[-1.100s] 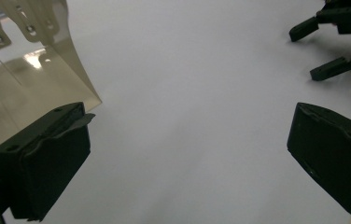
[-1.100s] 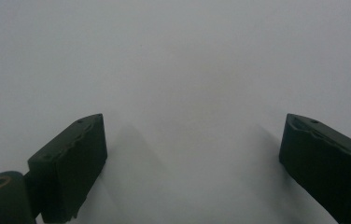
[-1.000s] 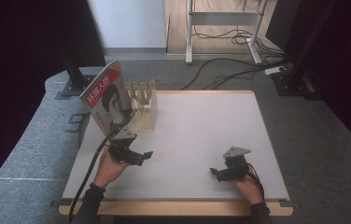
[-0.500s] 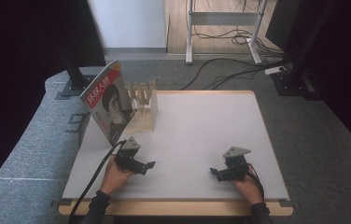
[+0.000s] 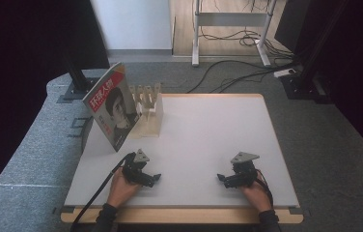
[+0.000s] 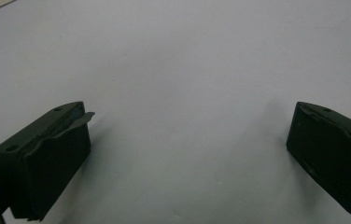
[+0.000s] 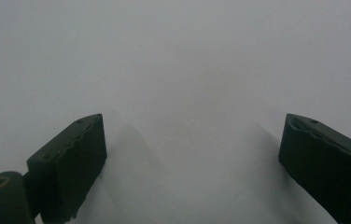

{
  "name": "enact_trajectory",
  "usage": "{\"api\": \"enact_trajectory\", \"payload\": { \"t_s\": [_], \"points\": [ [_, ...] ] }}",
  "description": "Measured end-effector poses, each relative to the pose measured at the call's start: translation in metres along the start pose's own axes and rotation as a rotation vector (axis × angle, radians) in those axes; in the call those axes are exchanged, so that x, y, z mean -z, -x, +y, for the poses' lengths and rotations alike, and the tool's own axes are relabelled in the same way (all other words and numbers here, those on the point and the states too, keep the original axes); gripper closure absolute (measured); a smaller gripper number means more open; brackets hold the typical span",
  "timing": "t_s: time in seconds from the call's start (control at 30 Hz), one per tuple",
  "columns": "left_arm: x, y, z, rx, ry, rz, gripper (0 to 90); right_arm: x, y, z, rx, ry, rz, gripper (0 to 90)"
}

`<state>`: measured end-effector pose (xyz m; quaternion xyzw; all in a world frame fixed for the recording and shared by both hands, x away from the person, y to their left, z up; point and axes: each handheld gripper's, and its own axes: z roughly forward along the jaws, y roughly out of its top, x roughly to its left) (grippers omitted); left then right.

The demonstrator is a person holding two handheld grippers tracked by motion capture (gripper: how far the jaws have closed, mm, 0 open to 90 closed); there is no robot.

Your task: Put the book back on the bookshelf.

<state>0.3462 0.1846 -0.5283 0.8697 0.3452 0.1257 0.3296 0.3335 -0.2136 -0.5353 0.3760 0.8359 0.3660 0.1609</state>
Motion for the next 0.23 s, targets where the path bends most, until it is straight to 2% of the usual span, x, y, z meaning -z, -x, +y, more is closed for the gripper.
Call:
{"api": "enact_trajectory", "payload": {
  "t_s": [0.23],
  "points": [
    [-0.0001,0.0003,-0.0003,0.0,-0.002,0.002,0.0,0.0,-0.0004,-0.0007,-0.001,0.0,0.0,6.8]
  ]
}}
